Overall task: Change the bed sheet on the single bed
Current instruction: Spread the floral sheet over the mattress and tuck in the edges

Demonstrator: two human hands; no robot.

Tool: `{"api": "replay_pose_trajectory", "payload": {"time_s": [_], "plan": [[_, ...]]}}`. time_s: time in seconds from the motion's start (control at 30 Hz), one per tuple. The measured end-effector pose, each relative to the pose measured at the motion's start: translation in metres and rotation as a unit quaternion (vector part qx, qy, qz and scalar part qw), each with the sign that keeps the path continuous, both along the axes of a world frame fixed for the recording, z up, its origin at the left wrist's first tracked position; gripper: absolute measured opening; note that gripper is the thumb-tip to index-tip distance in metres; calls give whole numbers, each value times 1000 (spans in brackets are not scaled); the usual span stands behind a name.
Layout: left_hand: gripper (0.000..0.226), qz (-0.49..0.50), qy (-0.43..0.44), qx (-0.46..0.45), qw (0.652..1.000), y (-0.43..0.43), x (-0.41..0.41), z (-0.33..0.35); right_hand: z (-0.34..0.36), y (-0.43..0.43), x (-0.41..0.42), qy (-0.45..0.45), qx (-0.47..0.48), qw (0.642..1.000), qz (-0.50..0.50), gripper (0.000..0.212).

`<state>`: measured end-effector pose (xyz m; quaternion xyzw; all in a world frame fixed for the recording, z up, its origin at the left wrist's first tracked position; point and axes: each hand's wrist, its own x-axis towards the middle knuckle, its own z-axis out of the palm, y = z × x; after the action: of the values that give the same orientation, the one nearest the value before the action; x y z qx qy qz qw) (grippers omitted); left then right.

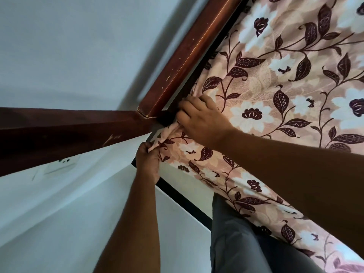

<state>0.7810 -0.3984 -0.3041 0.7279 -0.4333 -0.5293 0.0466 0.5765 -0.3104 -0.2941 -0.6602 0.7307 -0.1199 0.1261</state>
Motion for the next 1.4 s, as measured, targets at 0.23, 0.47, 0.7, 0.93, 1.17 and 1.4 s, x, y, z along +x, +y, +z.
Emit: {"api": "replay_pose_trajectory", "payload": {"time_s": [0.23,0.47,0.7,0.93,1.17,1.4], "plan": [[27,49,241,143,959,0,23,29,3,39,4,-19,-31,999,0,16],[83,-98,216,302,923,-19,45,56,9,32,7,-19,10,1000,8,34],[75,51,271,249,928,-40,44,59,11,18,6,-11,7,999,-31,12],[26,-71,-58,-10,996,-38,57,30,14,11,13,-69,7,997,-37,28],[45,226,87,6,970,-15,32,9,1,10,25,-85,-37,996,17,30],[49,76,163,116,977,30,-27,-1,-6,3,16,-11,105,994,37,65]]}}
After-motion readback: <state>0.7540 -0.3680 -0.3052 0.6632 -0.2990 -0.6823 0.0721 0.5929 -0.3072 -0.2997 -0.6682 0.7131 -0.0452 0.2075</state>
